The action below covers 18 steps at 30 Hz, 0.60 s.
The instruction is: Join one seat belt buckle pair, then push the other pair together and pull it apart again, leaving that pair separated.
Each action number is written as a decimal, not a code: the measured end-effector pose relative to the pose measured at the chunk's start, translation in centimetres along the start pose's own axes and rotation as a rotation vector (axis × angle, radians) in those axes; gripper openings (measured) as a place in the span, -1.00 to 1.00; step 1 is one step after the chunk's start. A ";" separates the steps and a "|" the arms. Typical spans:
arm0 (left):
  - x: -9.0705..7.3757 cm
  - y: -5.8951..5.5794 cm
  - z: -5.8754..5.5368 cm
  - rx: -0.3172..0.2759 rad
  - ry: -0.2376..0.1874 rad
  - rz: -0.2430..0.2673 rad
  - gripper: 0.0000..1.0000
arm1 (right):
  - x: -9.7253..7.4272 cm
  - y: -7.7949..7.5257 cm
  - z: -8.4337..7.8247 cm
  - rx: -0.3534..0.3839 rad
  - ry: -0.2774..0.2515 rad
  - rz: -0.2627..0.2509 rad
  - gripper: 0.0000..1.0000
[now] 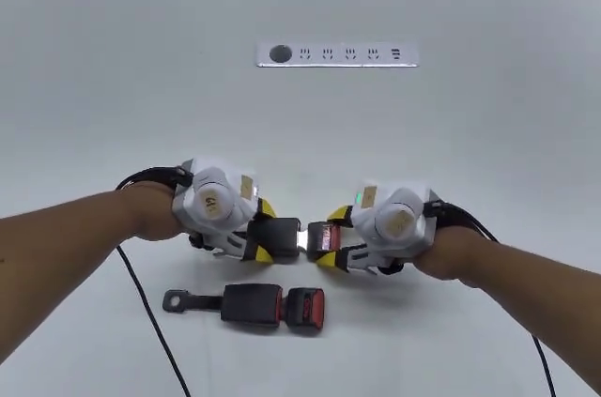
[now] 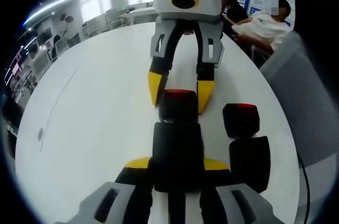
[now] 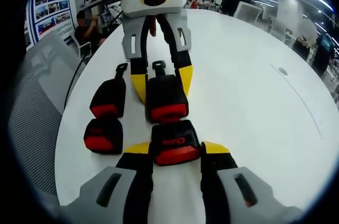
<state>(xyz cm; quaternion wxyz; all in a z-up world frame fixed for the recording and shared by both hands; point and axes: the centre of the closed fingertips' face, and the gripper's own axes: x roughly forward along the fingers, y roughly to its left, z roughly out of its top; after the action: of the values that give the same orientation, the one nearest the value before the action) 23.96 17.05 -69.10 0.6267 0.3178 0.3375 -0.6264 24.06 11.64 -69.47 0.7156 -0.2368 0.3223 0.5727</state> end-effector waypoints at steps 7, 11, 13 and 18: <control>-0.1 0.0 -0.1 -0.001 0.002 0.000 -0.32 | -0.5 -0.3 -0.7 -0.012 0.009 0.003 -0.33; 0.0 0.0 -0.2 -0.002 0.003 0.000 -0.32 | -0.8 -0.3 -1.0 -0.006 0.002 0.001 -0.33; 0.0 0.0 -0.2 -0.003 0.002 0.000 -0.32 | -0.8 -0.3 -0.9 -0.003 -0.002 0.000 -0.33; 0.0 0.1 -0.2 -0.007 0.000 0.002 -0.32 | -1.2 -0.5 -1.2 0.009 -0.023 0.004 -0.33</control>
<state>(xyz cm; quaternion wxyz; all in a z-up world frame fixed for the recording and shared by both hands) 24.03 17.23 -69.19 0.6283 0.3158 0.3394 -0.6247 24.13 9.88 -69.40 0.7192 -0.2264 0.3169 0.5754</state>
